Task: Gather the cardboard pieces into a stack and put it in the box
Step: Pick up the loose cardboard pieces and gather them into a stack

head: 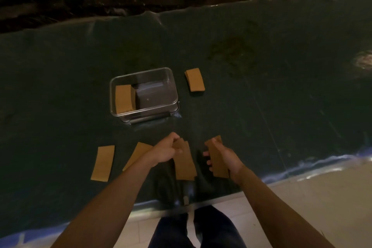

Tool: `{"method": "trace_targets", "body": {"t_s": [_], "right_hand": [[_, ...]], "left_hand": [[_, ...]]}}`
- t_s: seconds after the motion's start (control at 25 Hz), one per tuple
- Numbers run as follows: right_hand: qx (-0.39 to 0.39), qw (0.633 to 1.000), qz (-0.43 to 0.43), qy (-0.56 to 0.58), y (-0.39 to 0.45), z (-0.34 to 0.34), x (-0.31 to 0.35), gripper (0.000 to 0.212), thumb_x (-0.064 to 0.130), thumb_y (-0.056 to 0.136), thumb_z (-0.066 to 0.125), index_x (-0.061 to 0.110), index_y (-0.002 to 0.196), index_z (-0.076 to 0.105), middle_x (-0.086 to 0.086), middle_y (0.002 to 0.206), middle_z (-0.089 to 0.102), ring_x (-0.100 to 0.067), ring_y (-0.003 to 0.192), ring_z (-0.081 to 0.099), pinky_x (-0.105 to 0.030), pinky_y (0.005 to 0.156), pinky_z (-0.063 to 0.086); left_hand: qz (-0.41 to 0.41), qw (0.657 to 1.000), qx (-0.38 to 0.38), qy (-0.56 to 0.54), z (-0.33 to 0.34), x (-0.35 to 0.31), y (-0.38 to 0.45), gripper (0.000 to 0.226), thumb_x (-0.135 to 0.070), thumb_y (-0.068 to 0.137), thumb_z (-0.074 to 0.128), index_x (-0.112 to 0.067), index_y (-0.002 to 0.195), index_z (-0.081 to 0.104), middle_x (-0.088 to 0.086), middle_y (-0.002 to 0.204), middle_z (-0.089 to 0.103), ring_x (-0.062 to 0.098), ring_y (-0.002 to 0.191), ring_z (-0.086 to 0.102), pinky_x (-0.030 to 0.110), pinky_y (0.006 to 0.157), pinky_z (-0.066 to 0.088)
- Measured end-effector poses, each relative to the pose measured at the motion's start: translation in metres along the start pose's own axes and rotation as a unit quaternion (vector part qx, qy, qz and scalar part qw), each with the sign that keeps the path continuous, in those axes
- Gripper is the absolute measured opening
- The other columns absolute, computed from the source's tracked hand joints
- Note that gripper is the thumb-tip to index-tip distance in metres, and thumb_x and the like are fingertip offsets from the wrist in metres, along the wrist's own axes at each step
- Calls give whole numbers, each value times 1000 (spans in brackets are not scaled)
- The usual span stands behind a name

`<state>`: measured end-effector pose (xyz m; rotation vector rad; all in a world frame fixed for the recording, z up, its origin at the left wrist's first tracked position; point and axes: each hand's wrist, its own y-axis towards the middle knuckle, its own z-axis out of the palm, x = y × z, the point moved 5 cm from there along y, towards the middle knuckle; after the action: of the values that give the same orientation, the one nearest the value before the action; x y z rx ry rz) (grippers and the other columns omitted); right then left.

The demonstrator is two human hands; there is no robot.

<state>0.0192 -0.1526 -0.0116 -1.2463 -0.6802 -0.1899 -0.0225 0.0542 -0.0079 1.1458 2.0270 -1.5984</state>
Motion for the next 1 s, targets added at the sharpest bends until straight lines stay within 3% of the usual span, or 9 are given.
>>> {"method": "trace_targets", "body": {"t_s": [0.08, 0.16, 0.36, 0.52, 0.56, 0.68, 0.76, 0.88, 1.0], "right_hand": [[66, 998, 24, -5, -7, 19, 4, 66, 67, 89, 44, 16, 128, 60, -14, 113, 68, -27, 89, 65, -40, 78, 54], [145, 988, 41, 25, -14, 41, 10, 75, 77, 83, 40, 21, 127, 64, -18, 120, 68, -34, 104, 65, -47, 90, 53], [197, 976, 52, 71, -23, 64, 21, 91, 83, 78, 34, 11, 123, 67, -20, 99, 69, -32, 83, 68, -45, 79, 56], [170, 984, 46, 41, -27, 70, 26, 85, 81, 82, 33, 11, 115, 70, -16, 87, 69, -28, 70, 66, -40, 66, 57], [165, 984, 42, 46, -28, 73, 27, 83, 80, 82, 35, 12, 115, 69, -16, 85, 69, -28, 68, 65, -39, 64, 57], [148, 986, 29, 77, -32, 80, 35, 74, 75, 85, 39, 14, 119, 66, -18, 80, 70, -28, 64, 64, -39, 60, 56], [125, 989, 24, 69, -32, 81, 43, 71, 74, 86, 39, 17, 120, 64, -17, 84, 72, -29, 67, 65, -39, 61, 56], [98, 993, -2, 68, -33, 86, 56, 65, 70, 88, 41, 18, 120, 65, -20, 106, 72, -35, 96, 68, -46, 79, 58], [113, 987, -13, 111, -39, 100, 63, 67, 66, 91, 41, 13, 121, 68, -22, 108, 70, -37, 100, 67, -49, 90, 53]], "left_hand": [[19, 994, 47, -93, 0, -19, -14, 24, -5, 95, 60, -23, 107, 49, 8, 107, 62, 23, 102, 60, 47, 92, 50], [42, 990, 36, -128, 0, -40, -26, 26, -6, 96, 59, -18, 117, 49, 12, 112, 63, 25, 101, 62, 42, 87, 53], [92, 986, -65, -120, -4, -63, -42, 29, -12, 95, 61, -19, 122, 53, 4, 119, 60, 17, 109, 58, 32, 92, 48], [126, 989, -70, -37, -7, -65, -48, 35, -20, 94, 64, -26, 127, 52, 1, 125, 50, 14, 107, 57, 14, 71, 52], [138, 987, -78, -4, -9, -66, -49, 37, -21, 94, 64, -26, 129, 52, 0, 127, 46, 14, 112, 53, 13, 73, 51], [172, 980, -88, 55, -15, -71, -55, 45, -24, 94, 64, -27, 137, 51, -4, 131, 41, 15, 126, 41, 33, 105, 44], [179, 978, -75, 77, -16, -73, -59, 65, -33, 90, 67, -35, 148, 37, -4, 141, 40, 15, 132, 39, 44, 110, 39], [192, 973, 7, 127, -8, -75, -68, 123, -52, 65, 83, -59, 149, -6, -12, 161, 11, 16, 143, 16, 49, 116, 21], [227, 944, -39, 235, -7, -77, -73, 138, -52, 55, 86, -65, 141, -22, -9, 160, 3, 25, 144, 10, 53, 116, 16]]}}
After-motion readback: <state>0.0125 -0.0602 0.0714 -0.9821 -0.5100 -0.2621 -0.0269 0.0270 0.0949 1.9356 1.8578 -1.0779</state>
